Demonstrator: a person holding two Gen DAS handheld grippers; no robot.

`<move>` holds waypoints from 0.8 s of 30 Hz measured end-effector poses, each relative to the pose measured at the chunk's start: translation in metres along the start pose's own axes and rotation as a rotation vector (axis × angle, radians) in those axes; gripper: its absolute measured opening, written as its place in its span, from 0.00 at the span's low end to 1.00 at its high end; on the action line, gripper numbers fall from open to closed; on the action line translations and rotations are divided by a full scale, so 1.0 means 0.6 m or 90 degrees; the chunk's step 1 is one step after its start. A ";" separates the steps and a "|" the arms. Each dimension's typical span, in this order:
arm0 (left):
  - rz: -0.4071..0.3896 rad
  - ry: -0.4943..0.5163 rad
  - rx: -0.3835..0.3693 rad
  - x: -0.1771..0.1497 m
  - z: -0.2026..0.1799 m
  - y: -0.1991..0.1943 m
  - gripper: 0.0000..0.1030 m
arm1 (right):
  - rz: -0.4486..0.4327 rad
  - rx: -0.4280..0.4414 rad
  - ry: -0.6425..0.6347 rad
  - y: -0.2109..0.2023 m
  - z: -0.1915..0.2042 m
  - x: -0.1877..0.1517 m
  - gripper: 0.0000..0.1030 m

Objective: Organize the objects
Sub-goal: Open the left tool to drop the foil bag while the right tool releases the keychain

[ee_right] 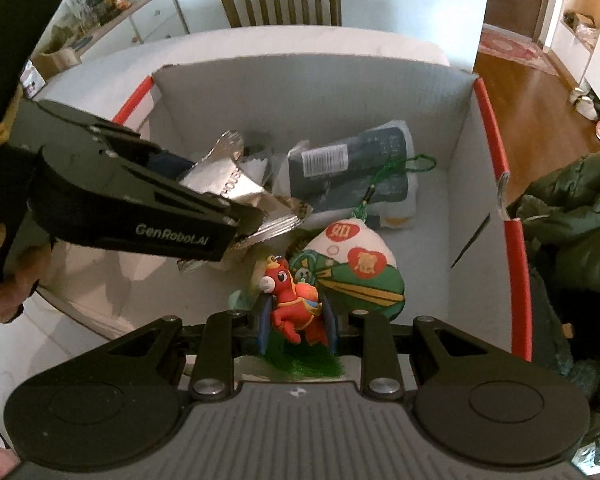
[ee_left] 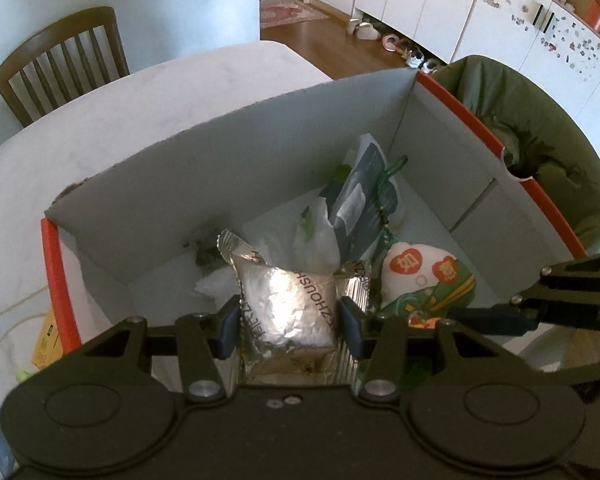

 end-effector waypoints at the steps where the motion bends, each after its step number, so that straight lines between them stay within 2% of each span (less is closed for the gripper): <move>1: 0.002 -0.001 -0.001 0.001 0.000 0.000 0.48 | 0.003 0.001 0.003 0.003 -0.001 0.000 0.25; 8: 0.009 0.001 -0.001 0.002 0.000 0.007 0.50 | 0.008 0.001 0.002 0.007 -0.002 0.000 0.25; 13: 0.010 0.009 0.006 -0.001 0.000 0.007 0.60 | 0.005 0.007 0.012 0.001 -0.005 0.000 0.25; 16: -0.003 0.013 0.002 -0.001 -0.003 -0.002 0.64 | -0.001 0.005 0.016 -0.010 -0.006 -0.003 0.25; 18: -0.014 0.016 -0.001 -0.002 -0.005 -0.011 0.73 | -0.010 0.010 0.021 -0.020 -0.007 -0.003 0.25; 24: -0.054 0.016 -0.011 -0.003 -0.007 -0.053 0.75 | -0.047 0.015 0.041 -0.057 -0.009 -0.002 0.26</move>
Point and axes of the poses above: each gripper's, at about its wrist camera, not at the fingertips, and y roughly the way its jaws point, z to its left, x to its top, the point moved 4 cm from there along y, roughly the way its jaws point, and after that the axes turned 10 degrees about -x, right-handed, at the moved point
